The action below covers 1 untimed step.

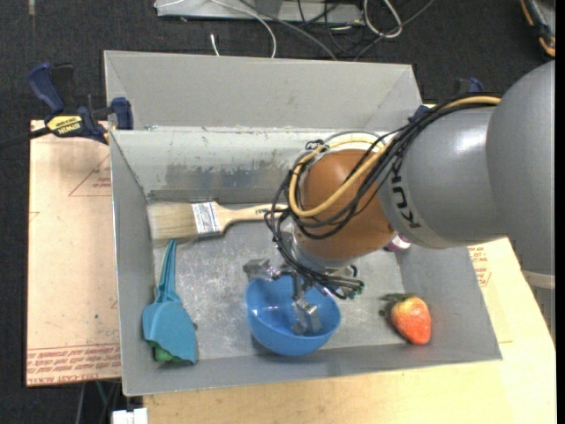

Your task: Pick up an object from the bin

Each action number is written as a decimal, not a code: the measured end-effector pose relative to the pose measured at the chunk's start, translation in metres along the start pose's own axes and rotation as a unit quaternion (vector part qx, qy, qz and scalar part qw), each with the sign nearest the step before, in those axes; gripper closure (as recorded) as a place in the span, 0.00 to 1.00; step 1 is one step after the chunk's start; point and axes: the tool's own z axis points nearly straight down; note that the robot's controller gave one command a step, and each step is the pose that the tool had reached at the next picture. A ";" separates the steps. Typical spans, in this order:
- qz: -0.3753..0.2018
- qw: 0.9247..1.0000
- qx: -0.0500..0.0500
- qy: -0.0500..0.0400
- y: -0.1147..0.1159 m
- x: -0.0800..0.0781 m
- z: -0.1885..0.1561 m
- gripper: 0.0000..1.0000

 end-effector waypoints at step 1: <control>0.057 0.998 -0.001 0.001 0.010 -0.006 -0.014 0.00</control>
Offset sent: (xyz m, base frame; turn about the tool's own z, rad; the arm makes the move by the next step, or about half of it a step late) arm -0.0136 0.0079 0.0004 -0.0590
